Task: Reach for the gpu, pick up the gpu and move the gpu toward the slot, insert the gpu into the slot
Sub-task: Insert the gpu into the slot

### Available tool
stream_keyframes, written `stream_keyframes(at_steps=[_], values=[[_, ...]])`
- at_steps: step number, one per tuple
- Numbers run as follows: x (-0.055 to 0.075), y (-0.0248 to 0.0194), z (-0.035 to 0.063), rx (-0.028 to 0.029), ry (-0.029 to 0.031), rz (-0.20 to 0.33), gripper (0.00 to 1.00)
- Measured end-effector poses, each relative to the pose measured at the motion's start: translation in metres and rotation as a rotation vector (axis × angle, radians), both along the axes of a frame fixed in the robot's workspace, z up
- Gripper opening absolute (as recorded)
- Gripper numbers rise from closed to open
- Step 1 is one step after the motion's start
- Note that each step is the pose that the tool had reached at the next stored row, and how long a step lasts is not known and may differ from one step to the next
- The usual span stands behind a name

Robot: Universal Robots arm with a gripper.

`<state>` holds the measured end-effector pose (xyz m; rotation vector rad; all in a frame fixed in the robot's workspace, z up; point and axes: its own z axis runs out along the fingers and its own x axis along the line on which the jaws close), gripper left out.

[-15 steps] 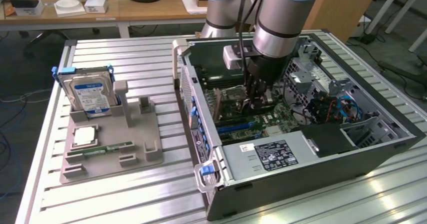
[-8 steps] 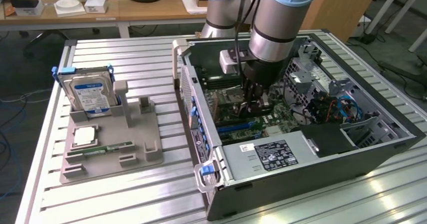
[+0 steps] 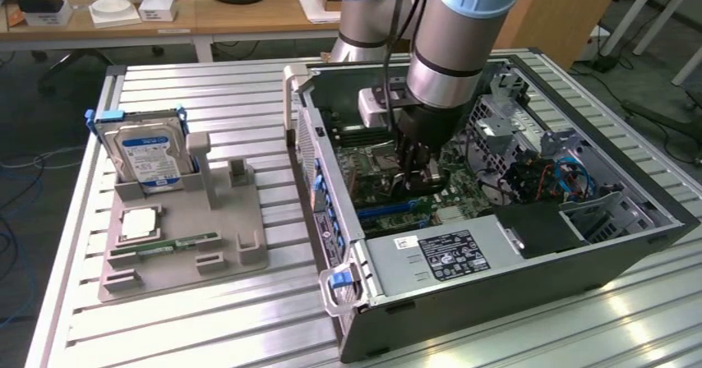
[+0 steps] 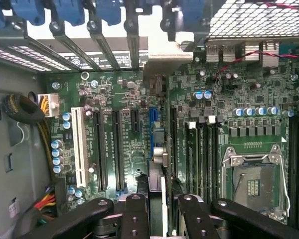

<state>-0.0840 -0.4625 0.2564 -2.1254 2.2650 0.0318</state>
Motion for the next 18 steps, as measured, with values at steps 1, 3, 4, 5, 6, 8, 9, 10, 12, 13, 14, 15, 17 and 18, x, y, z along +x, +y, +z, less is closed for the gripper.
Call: stream_keyframes(at_steps=[1,3,4,5,6,8,9,10,12,13,14,15,17,18], values=[[-0.001,-0.0001,-0.0005,-0.0005,0.0000,0.000,0.27],[-0.005,-0.0001,-0.0015,-0.0011,-0.0001,0.000,0.27],[-0.006,-0.0001,-0.0019,-0.0013,-0.0001,0.000,0.27],[-0.007,-0.0002,-0.0021,-0.0017,0.0000,0.000,0.27],[-0.008,-0.0007,-0.0024,-0.0021,0.0001,0.000,0.27],[-0.008,-0.0024,-0.0027,-0.0025,0.0001,0.001,0.27],[-0.008,-0.0031,-0.0030,-0.0026,0.0001,0.001,0.27],[-0.009,-0.0033,-0.0033,-0.0027,0.0000,0.000,0.27],[-0.010,-0.0033,-0.0038,-0.0028,-0.0001,0.000,0.27],[-0.011,-0.0034,-0.0041,-0.0028,-0.0001,0.000,0.27],[-0.012,-0.0034,-0.0043,-0.0030,0.0000,0.000,0.27],[-0.013,-0.0034,-0.0046,-0.0032,0.0001,0.000,0.27],[-0.013,-0.0035,-0.0053,-0.0034,0.0002,0.001,0.27],[-0.013,-0.0037,-0.0056,-0.0035,0.0001,0.001,0.27]])
